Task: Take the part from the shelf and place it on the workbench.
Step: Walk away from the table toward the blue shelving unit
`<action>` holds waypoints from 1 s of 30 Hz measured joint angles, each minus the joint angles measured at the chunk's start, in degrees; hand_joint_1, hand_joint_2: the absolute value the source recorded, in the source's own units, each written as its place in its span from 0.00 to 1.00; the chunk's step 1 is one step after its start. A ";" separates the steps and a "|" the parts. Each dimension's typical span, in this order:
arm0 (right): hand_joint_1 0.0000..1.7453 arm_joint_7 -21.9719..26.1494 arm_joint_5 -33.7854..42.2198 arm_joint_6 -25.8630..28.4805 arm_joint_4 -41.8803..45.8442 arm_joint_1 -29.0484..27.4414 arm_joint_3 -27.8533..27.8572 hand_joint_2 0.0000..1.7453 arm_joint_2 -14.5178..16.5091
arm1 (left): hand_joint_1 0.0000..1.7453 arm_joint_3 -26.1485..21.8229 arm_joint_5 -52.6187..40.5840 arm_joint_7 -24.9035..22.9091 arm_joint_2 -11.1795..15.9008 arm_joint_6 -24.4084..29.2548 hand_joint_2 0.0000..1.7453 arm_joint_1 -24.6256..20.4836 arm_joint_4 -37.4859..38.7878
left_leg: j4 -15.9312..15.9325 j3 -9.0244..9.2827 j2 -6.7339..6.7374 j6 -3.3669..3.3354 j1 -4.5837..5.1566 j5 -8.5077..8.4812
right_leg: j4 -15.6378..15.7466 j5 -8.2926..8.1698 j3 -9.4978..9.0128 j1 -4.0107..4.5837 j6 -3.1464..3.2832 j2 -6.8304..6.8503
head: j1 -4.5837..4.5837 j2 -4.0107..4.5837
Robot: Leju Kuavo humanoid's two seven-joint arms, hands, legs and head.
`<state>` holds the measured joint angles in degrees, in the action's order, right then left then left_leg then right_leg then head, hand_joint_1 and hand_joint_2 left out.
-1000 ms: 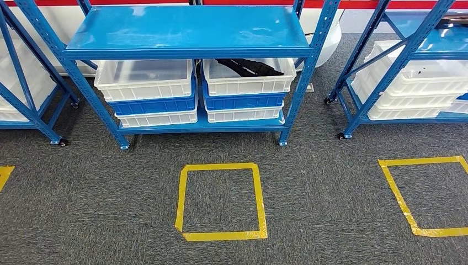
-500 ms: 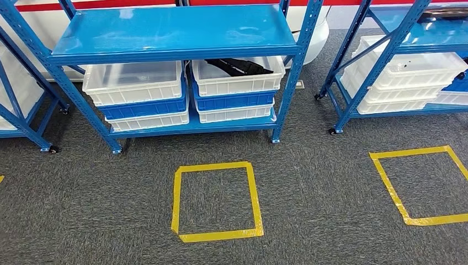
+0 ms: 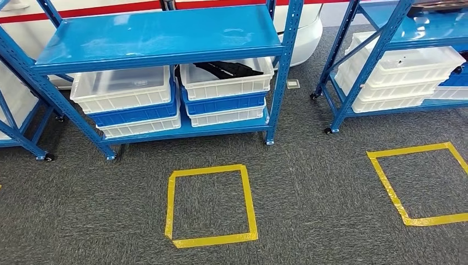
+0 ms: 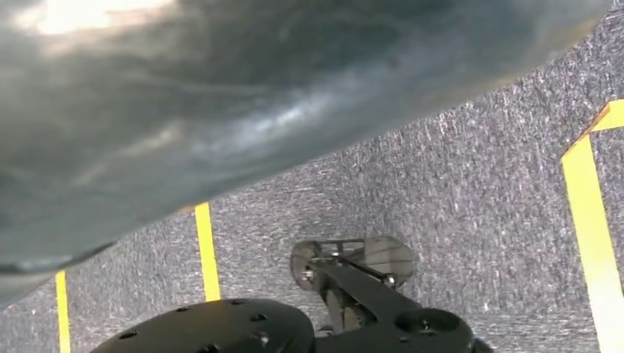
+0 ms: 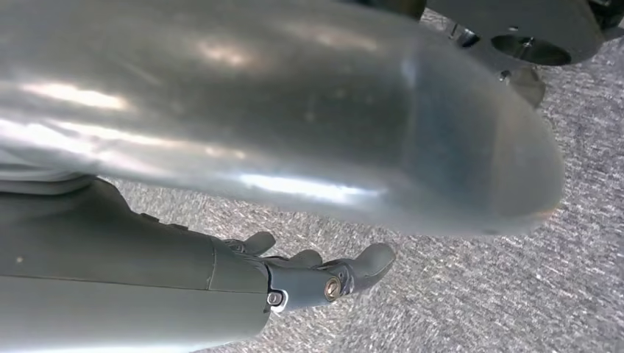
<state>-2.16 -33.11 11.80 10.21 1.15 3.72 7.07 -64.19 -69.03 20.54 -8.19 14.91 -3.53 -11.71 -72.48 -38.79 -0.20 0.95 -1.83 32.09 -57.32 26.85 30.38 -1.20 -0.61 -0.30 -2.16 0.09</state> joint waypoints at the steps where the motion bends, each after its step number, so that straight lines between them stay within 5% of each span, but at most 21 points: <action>1: 0.00 0.00 -0.02 0.00 0.00 -0.03 0.00 0.00 0.01 | 0.00 0.00 -0.01 0.00 0.01 0.00 0.00 0.02 -0.01 | 3.90 1.49 0.00 -0.38 0.08 -2.63 | 0.00 0.25 -0.39 0.06 0.01 -0.15 | -0.01 0.00; 4: 0.00 0.07 -0.09 0.08 -0.01 0.03 0.02 0.00 0.09 | 0.00 -0.02 -0.03 0.02 0.05 -0.01 0.00 -0.03 -0.01 | 12.70 5.10 0.01 -0.93 0.62 -6.20 | -0.06 1.04 -0.77 0.53 -0.63 -0.39 | -0.03 0.00; 8: 0.00 0.22 -0.11 0.28 0.00 0.03 0.00 0.00 0.08 | 0.00 -0.02 -0.03 0.03 -0.10 -0.02 0.00 -0.06 -0.01 | 13.91 5.45 -0.04 -1.51 0.88 -5.98 | -0.67 1.88 -0.18 0.37 -1.64 -0.23 | 0.03 0.00; 10: 0.00 0.28 -0.11 0.33 0.00 0.06 0.01 0.00 0.05 | 0.00 -0.02 -0.02 0.05 -0.11 -0.01 0.00 -0.07 -0.03 | 14.30 5.74 0.01 -2.11 0.72 -6.04 | -5.52 4.21 2.23 0.37 -1.50 -0.10 | 0.21 0.00; 13: 0.00 0.31 -0.12 0.34 -0.01 -0.03 0.00 0.00 0.05 | 0.00 -0.02 -0.02 0.11 -0.08 -0.09 0.00 -0.17 -0.05 | 14.31 5.87 -0.02 -2.53 0.92 -5.74 | -16.52 7.78 8.67 0.39 -1.40 -0.09 | 0.39 0.00; 15: 0.00 0.32 -0.17 0.36 -0.01 -0.14 0.01 0.00 0.02 | 0.00 -0.02 -0.02 0.11 -0.13 -0.13 0.00 -0.16 -0.04 | 14.29 6.21 -0.14 -2.49 0.91 -5.48 | -15.06 5.83 8.94 0.30 -2.47 -0.07 | 0.46 -0.01; 17: 0.00 0.43 -0.25 0.43 -0.01 -0.09 0.01 0.00 -0.02 | 0.00 -0.02 -0.02 0.11 -0.18 -0.13 0.00 -0.16 -0.04 | 14.25 6.67 -0.27 -2.12 0.96 -5.10 | -6.74 1.76 5.71 0.17 -3.51 0.14 | 0.61 -0.01; 19: 0.00 0.67 -0.29 0.58 0.00 0.01 0.01 0.00 -0.01 | 0.00 -0.03 -0.01 0.13 -0.19 -0.10 0.00 -0.18 -0.04 | 14.16 6.93 -0.33 -1.54 1.28 -4.61 | -1.27 -0.67 3.21 0.20 -3.14 0.27 | 0.68 0.00; 24: 0.00 0.88 -1.51 3.39 0.00 -0.11 -0.04 0.00 0.09 | 0.00 -0.17 0.23 0.19 -0.16 0.12 0.00 -0.20 -0.07 | 12.26 6.59 -0.18 -0.29 1.05 -2.94 | -0.42 -1.13 2.36 -0.09 -0.79 0.22 | 0.53 0.00; 28: 0.00 0.88 -2.75 5.14 0.00 -0.11 -0.25 0.00 0.24 | 0.00 -0.30 0.43 0.20 -0.22 0.17 0.00 -0.16 -0.07 | -1.02 0.02 -0.06 0.28 0.96 2.88 | -0.36 -0.70 1.65 -0.10 0.34 0.28 | 0.37 0.00; 30: 0.00 0.99 -3.02 5.49 -0.01 -0.16 -0.41 0.00 0.26 | 0.00 -0.37 0.50 0.20 -0.25 0.19 0.00 -0.10 -0.08 | -1.34 -0.79 -0.04 0.34 0.83 1.29 | -0.38 -0.43 1.24 -0.10 0.37 0.11 | 0.34 -0.01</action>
<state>-1.18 -36.12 17.29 10.21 0.99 3.31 7.33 -64.57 -68.53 20.74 -8.44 15.09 -3.62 -11.79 -73.82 -39.59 -0.24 1.30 -1.00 33.38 -57.71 26.41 31.63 -1.30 -0.24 -0.18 -1.82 0.08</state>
